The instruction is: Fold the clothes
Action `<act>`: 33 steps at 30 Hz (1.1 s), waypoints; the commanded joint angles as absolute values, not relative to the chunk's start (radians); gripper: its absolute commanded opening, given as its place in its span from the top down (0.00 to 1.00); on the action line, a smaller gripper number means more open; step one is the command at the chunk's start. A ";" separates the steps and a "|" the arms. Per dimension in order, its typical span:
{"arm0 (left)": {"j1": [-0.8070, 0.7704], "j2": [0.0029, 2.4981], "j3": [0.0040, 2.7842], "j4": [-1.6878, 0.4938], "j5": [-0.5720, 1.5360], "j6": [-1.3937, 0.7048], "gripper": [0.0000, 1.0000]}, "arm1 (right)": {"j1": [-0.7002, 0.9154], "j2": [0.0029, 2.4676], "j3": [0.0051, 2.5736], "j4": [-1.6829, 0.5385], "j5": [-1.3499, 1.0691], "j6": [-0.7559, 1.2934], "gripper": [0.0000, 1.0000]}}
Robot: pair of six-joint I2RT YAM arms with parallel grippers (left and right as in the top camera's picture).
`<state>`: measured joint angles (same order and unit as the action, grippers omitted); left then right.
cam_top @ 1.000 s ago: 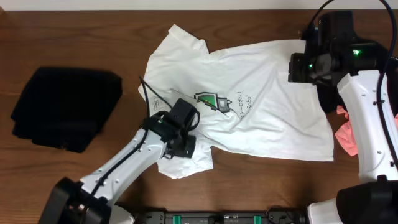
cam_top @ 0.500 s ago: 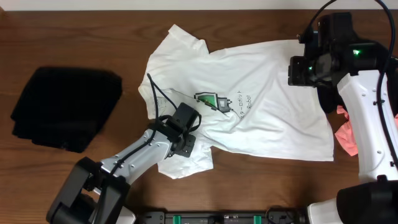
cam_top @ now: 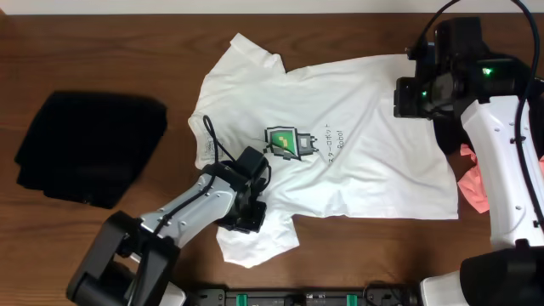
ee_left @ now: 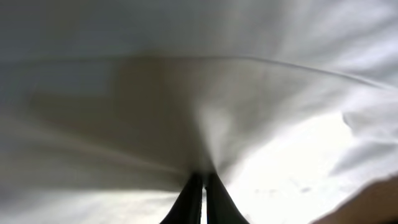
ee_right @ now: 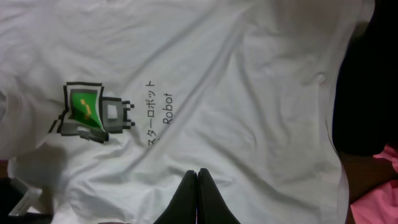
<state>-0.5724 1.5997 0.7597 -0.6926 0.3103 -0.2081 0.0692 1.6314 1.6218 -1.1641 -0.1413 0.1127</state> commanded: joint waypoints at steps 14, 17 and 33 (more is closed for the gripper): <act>-0.564 1.350 0.842 -0.766 0.433 -0.313 0.94 | 0.067 1.623 1.623 -1.156 -0.194 0.096 0.99; -0.546 1.276 0.879 -0.677 0.271 -0.312 0.94 | 0.071 1.647 1.620 -1.150 -0.222 0.097 0.99; -0.323 1.697 0.933 -0.002 0.170 -0.204 0.94 | 0.274 2.053 1.620 -0.872 -0.340 0.126 0.99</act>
<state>-0.3431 1.6032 0.8909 -0.0002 0.1497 -0.2115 0.2157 1.9976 1.6218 -0.8902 -0.3012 0.1219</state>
